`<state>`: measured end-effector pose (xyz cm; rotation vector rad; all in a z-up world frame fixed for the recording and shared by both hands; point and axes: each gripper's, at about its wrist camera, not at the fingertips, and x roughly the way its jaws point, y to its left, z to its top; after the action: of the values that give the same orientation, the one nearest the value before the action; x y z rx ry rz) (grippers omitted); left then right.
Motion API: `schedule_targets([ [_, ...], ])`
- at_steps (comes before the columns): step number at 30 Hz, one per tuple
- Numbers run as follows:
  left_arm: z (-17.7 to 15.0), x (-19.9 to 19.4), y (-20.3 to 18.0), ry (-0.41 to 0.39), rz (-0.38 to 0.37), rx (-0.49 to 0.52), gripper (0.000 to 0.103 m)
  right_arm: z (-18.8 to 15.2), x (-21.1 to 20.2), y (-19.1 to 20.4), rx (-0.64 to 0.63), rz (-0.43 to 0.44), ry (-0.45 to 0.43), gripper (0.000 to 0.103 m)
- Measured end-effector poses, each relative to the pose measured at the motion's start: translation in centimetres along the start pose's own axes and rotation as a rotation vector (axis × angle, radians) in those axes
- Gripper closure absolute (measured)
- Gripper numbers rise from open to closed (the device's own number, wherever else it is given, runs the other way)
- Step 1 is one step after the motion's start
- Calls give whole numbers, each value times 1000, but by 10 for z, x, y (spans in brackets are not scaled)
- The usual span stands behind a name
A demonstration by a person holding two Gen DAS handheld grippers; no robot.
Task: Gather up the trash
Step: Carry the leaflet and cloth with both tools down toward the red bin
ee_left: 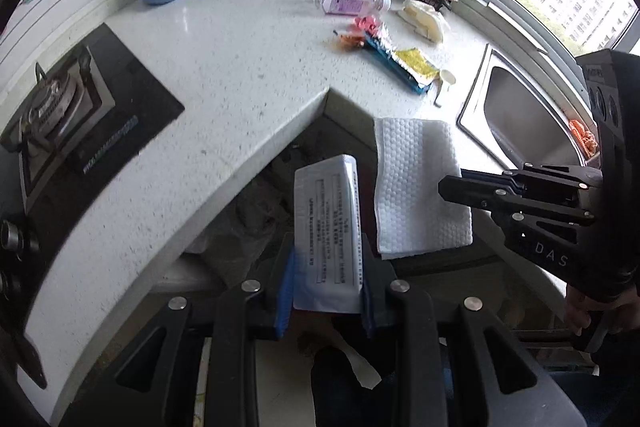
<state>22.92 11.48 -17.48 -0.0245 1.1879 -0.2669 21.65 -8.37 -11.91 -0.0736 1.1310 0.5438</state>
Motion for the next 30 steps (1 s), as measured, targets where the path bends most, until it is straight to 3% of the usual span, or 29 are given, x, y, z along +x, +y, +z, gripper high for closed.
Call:
schedule_targets([
  [12, -77, 115, 39, 123, 12, -118, 78, -75, 110, 15, -59, -32, 166, 98],
  [21, -127, 249, 48, 233, -7, -143, 78, -125, 211, -12, -60, -59, 245, 98],
  [30, -147, 306, 44, 256, -8, -160, 75, -147, 269, -41, -41, -75, 285, 98],
])
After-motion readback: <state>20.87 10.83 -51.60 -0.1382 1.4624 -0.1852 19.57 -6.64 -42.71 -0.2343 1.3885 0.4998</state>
